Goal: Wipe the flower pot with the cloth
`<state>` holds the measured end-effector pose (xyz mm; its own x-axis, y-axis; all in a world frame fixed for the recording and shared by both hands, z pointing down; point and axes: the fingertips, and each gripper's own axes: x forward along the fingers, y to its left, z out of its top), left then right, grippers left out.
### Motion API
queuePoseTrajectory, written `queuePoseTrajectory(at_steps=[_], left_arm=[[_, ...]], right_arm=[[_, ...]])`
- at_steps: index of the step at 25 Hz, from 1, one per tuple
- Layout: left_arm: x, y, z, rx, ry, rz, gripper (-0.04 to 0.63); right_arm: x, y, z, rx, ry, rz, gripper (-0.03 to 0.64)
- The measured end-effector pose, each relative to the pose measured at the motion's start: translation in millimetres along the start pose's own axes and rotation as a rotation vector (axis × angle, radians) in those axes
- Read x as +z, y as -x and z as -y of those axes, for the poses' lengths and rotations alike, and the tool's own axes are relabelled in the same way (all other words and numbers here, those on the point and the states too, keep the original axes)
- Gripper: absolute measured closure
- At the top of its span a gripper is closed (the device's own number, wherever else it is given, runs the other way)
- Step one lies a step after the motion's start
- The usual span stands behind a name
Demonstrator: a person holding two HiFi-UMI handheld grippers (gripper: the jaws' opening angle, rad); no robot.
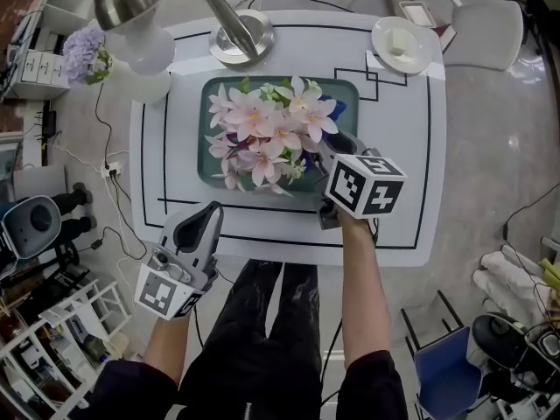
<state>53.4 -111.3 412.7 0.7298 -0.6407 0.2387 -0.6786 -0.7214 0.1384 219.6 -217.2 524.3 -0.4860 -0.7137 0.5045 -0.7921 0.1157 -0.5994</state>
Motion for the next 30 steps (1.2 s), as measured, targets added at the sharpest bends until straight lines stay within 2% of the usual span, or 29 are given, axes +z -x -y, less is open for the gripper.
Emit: queuePoseTrajectory(at_steps=[5, 9, 13, 16, 18, 20, 23, 26, 30], left_arm=[[1.4, 4.0, 0.0, 0.015, -0.001, 0.005, 0.589], [4.0, 9.5, 3.0, 0.028, -0.004, 0.021, 0.589], [5.8, 20.7, 7.9, 0.051, 0.001, 0.039, 0.589], [8.3, 29.5, 11.6, 0.062, 0.009, 0.062, 0.589], [9.0, 36.0, 9.9, 0.066, 0.010, 0.076, 0.589], [8.2, 43.5, 4.4, 0.074, 0.018, 0.087, 0.589], [5.8, 54.6, -7.2, 0.075, 0.024, 0.102, 0.589], [-1.8, 66.7, -20.1, 0.059, 0.028, 0.112, 0.589], [-15.8, 87.2, -41.9, 0.029, 0.054, 0.110, 0.589]], right_arm=[[-6.8, -2.2, 12.9, -0.056, 0.040, -0.013, 0.503], [3.7, 23.1, 10.5, -0.107, 0.122, 0.057, 0.503], [18.4, 74.2, -2.0, -0.168, 0.223, 0.161, 0.502], [25.0, 118.7, -17.2, -0.231, 0.360, 0.241, 0.503], [20.8, 138.0, -41.1, -0.230, 0.498, 0.267, 0.503], [6.5, 144.8, -71.5, -0.207, 0.689, 0.244, 0.503], [-33.8, 135.3, -105.7, -0.200, 0.939, 0.093, 0.503], [-67.1, 111.1, -137.0, -0.179, 1.048, 0.028, 0.502], [-110.2, 70.6, -165.5, -0.149, 1.082, -0.067, 0.503]])
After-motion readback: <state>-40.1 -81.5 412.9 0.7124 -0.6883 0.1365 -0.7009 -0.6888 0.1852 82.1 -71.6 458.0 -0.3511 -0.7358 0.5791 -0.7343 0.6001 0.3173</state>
